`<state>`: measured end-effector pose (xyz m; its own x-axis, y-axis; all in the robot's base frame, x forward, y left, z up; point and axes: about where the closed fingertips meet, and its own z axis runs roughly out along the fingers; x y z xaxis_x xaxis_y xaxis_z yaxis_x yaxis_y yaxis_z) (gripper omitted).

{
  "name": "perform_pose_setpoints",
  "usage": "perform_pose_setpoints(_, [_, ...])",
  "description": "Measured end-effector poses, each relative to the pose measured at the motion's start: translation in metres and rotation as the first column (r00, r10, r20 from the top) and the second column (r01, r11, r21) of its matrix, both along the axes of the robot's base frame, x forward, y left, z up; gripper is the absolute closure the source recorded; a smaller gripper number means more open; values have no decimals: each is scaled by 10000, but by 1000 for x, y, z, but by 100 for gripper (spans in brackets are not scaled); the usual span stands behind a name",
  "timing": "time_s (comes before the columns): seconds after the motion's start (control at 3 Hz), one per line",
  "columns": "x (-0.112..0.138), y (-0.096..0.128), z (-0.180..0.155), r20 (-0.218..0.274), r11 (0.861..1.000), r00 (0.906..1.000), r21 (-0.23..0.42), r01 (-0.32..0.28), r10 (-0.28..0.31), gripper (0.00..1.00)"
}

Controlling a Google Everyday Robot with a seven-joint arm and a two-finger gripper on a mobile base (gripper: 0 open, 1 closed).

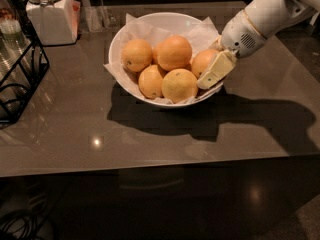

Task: Pick orange from white bowl

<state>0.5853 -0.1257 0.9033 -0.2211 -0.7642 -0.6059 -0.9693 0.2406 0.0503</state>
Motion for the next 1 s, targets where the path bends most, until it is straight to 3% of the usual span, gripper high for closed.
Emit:
perform_pose_setpoints(0.33, [-1, -1, 3, 71, 10000, 10000, -17, 0, 0, 100])
perform_pose_setpoints(0.67, [-1, -2, 3, 75, 10000, 10000, -17, 1, 0, 100])
perform_pose_setpoints(1.0, [-25, -11, 32, 1168, 9996, 9929, -151, 253, -234, 100])
